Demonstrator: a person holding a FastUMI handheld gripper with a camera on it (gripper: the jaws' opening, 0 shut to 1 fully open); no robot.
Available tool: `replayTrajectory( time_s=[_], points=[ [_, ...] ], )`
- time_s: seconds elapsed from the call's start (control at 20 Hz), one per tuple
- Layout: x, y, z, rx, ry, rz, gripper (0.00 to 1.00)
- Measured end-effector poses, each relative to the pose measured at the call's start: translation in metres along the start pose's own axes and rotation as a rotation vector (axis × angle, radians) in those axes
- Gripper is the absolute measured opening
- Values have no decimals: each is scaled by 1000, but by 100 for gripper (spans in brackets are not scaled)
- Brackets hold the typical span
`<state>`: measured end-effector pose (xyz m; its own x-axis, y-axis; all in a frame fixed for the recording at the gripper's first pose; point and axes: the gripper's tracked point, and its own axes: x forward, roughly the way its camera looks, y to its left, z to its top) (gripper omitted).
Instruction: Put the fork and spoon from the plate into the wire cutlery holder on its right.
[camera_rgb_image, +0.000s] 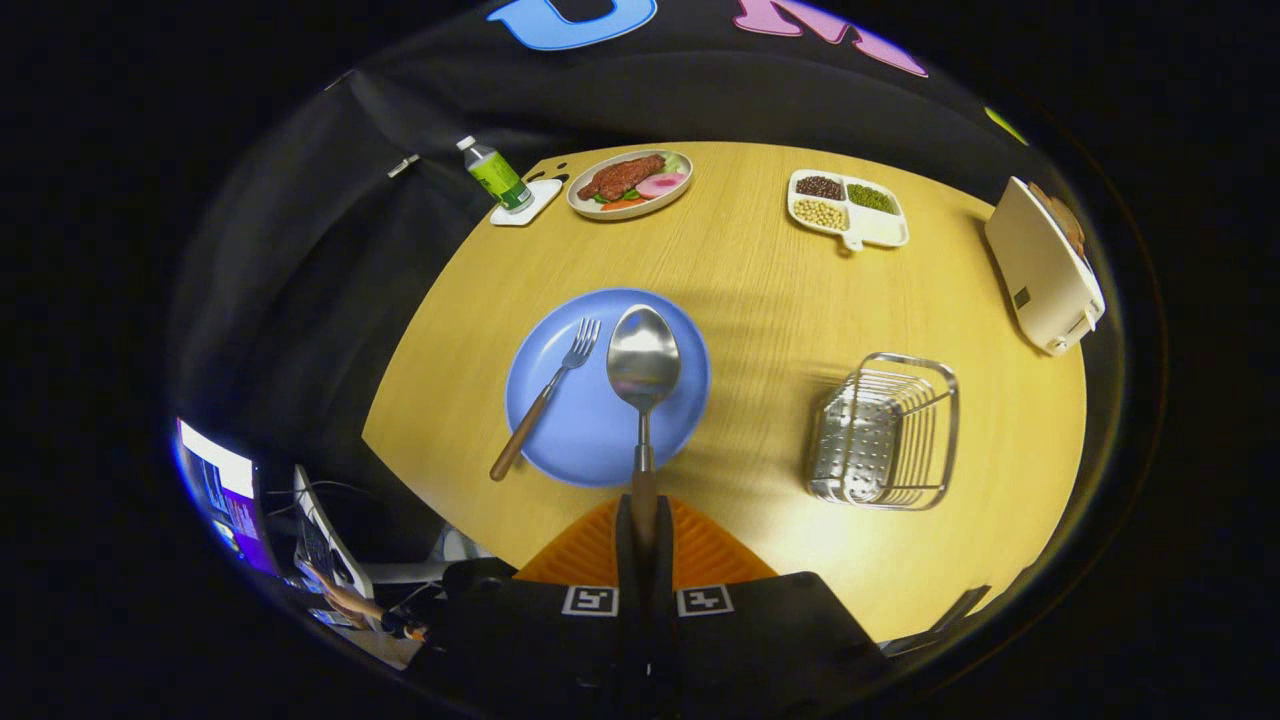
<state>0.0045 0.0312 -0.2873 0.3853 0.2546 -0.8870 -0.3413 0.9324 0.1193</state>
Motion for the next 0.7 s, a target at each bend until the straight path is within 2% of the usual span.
replayTrajectory(
  time_s=[0.15,0.35,0.5,0.7],
  points=[
    [-30,-22,-4,-70,16,-25,6],
    [-60,-53,-5,-96,66,-49,7],
    [-72,-85,-9,-160,140,-97,6],
    [-73,-110,-16,-189,277,-101,7]
  ],
)
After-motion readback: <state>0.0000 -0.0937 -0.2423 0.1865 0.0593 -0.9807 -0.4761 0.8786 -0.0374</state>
